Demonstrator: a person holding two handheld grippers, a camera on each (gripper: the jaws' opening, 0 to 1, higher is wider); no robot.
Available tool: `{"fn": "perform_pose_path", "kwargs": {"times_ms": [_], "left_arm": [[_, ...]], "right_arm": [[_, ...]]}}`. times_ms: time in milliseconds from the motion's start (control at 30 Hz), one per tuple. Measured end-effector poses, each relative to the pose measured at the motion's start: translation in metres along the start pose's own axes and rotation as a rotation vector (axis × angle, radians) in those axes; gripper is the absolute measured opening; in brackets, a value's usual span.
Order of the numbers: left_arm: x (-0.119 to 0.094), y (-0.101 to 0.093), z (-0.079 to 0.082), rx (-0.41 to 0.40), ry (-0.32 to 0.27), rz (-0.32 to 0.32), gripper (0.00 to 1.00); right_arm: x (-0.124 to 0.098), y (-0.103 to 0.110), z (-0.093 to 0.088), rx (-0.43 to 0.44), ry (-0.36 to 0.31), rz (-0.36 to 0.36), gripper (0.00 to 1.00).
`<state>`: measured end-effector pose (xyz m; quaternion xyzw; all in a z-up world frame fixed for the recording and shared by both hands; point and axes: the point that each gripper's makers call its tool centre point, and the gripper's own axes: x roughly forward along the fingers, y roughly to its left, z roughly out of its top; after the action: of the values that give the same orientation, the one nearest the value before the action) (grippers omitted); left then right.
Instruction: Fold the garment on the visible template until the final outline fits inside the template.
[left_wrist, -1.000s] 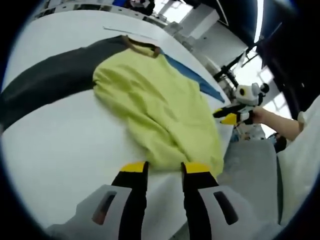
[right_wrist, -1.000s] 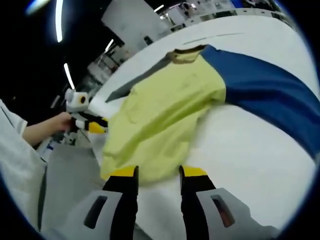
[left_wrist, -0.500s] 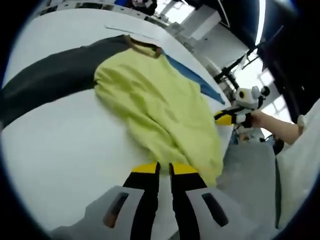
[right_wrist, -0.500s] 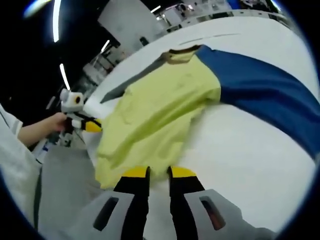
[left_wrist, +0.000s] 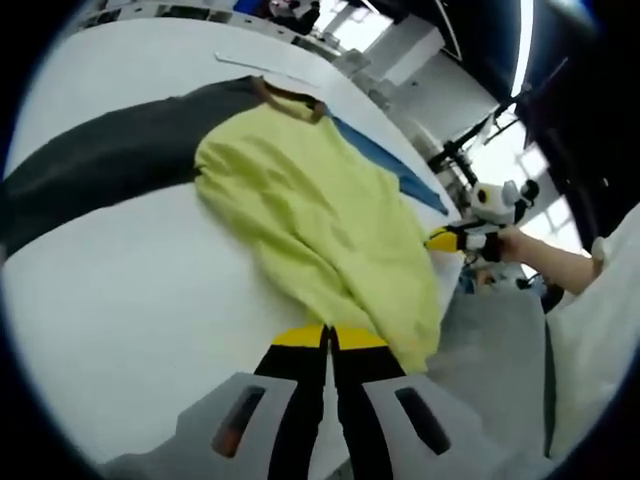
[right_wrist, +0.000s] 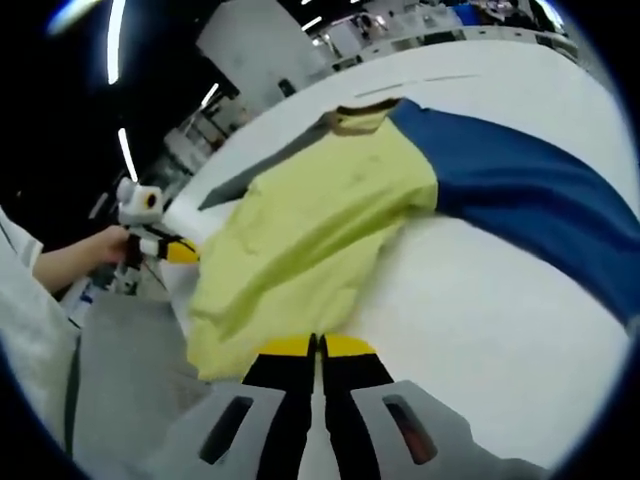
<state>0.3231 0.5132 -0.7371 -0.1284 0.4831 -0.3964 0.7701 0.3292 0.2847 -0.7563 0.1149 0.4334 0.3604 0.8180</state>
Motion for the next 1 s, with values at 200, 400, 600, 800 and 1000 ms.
{"fn": "perform_pose_path", "kwargs": {"times_ms": [200, 400, 600, 800, 1000], "left_arm": [[-0.012, -0.003, 0.001, -0.005, -0.014, 0.005, 0.00], [-0.024, -0.007, 0.000, 0.007, -0.024, 0.009, 0.00], [-0.038, 0.000, 0.000, -0.005, -0.038, 0.035, 0.00], [-0.050, -0.006, 0.001, 0.000, -0.041, 0.034, 0.00], [-0.058, -0.014, 0.009, 0.021, -0.044, 0.021, 0.00]], "right_arm": [[-0.010, 0.001, 0.004, -0.014, -0.011, -0.005, 0.03], [-0.023, 0.000, 0.005, -0.025, -0.023, -0.013, 0.03], [-0.033, -0.002, 0.004, -0.023, -0.027, -0.025, 0.03], [-0.042, 0.002, 0.008, -0.041, -0.034, -0.022, 0.02], [-0.052, 0.018, 0.030, -0.043, -0.088, 0.033, 0.02]]}}
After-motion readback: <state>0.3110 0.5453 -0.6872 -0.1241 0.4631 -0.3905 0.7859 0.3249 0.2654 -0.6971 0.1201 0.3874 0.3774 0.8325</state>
